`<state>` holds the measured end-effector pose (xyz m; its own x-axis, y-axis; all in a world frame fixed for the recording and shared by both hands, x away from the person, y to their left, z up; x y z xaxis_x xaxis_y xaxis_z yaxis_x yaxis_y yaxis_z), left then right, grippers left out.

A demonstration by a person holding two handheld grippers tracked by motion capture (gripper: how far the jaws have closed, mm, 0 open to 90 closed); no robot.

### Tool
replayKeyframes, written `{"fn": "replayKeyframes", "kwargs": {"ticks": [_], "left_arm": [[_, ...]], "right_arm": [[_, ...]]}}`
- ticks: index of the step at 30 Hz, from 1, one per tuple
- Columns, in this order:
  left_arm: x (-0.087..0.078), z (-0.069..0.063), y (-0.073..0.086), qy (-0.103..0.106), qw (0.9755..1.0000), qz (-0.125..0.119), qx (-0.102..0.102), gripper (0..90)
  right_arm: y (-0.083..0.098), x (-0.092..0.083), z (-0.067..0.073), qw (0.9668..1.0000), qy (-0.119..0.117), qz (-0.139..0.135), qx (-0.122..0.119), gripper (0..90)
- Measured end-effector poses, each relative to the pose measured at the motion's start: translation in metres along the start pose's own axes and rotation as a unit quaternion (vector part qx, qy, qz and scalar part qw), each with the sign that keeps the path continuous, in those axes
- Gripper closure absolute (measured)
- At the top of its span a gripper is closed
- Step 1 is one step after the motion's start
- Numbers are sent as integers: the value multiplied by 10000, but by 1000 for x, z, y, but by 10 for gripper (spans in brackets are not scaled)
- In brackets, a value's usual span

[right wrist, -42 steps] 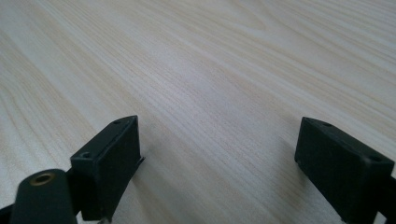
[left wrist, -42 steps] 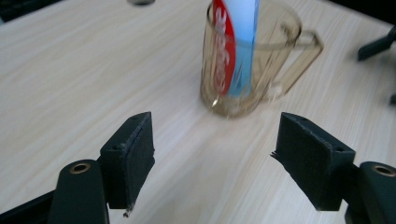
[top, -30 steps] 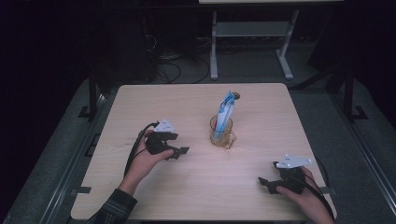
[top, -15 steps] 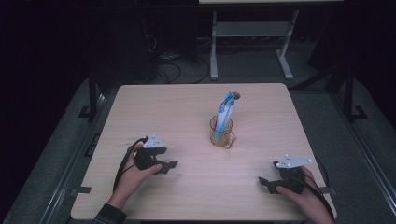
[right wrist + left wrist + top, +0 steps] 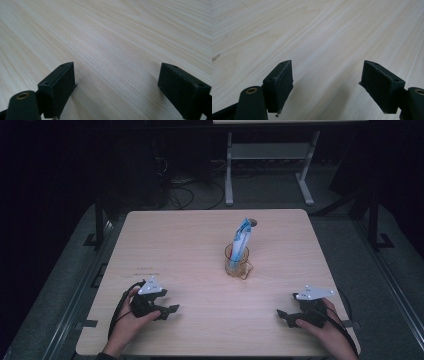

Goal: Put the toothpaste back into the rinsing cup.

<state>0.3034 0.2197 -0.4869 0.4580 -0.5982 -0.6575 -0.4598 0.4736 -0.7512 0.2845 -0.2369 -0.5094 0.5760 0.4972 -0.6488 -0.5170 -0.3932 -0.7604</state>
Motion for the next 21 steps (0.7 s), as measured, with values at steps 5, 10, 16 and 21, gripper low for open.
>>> {"fn": "replayKeyframes", "kwargs": {"ticks": [5,10,16,21], "left_arm": [[-4,1,9,-94,9999,-66,26,234],[-5,3,18,-127,9999,-19,14,222],[-4,2,21,-157,9998,-68,113,200],[-4,2,24,-242,9995,-74,212,173]], "right_arm": [[0,0,0,10000,3,-3,13,133],[0,0,0,10000,9,-2,16,133],[0,0,0,10000,11,1,19,132],[0,0,0,10000,9,0,21,133]]}}
Point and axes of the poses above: each handheld gripper's, and its own axes: x roughly forward along the jaws, y roughly out of its underside, z roughly to its left, the point moved 4 cm from there along x, roughly forward along the jaws, and after that the axes turned 3 degrees about -z, right-handed, at the moved point
